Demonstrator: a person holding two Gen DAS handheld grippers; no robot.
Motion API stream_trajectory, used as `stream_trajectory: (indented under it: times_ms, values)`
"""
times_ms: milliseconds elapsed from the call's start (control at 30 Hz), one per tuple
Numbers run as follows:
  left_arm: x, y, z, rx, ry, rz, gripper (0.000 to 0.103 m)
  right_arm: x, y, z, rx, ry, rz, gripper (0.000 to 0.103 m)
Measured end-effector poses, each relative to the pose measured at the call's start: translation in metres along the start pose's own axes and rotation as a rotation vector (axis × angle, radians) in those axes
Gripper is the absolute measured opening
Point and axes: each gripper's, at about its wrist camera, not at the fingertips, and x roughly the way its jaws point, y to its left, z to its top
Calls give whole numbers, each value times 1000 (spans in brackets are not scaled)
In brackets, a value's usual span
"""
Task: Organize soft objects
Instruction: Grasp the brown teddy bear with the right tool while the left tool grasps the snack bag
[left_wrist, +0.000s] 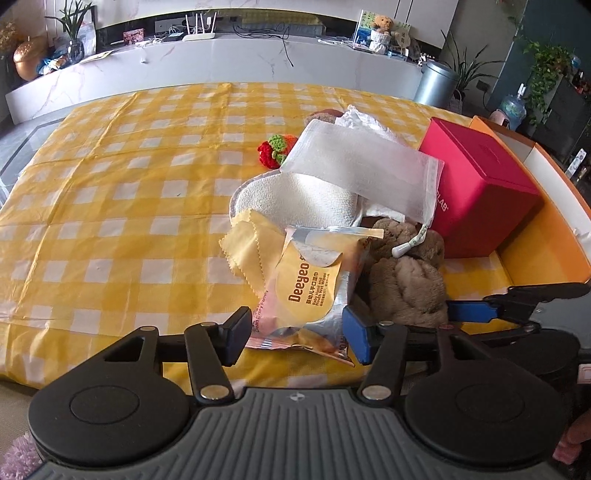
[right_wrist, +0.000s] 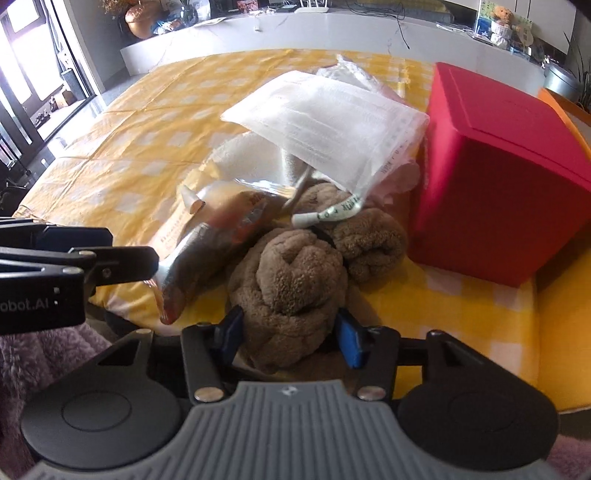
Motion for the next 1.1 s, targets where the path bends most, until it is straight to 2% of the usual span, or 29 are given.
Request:
stream_trajectory:
  times_ms: [67,133,267,333,400,567,633,767,800,867,1033,1100]
  values:
    - [5,-6,0,20,19,16,68,-5,-8,-4,4,11,-35,56]
    - [12,-13,0,38,34,22,68,-8,-13,-8,1,0,-70,64]
    - [26,-21,-3,65,58,64,67,-12,-13,-9,6,-36,-44,65]
    - [31,-19,-3,44,75,79,67,-11,-8,-12,-38,-60,-67,68]
    - [33,-15,-2,15,80,61,68,-9,-4,-14,-68,-81,-64,72]
    - [37,-10,1,-37,61,87,68,-6,1,-13,-92,-127,-65,74]
    - [38,-8,2,-51,47,85,68,-6,1,-11,-83,-149,-59,81]
    - [42,-8,4,-72,36,90,69,1,0,-8,-57,-168,-45,79]
    - [43,-8,4,-75,39,91,69,3,-1,-7,-48,-164,-43,73]
    - [46,-8,4,-77,46,93,69,7,-3,-8,-29,-154,-41,70]
    - [49,-11,3,-58,53,102,58,10,-5,-9,0,-143,-26,61]
    - [49,-13,2,-45,50,105,50,10,-4,-10,-12,-141,-32,57]
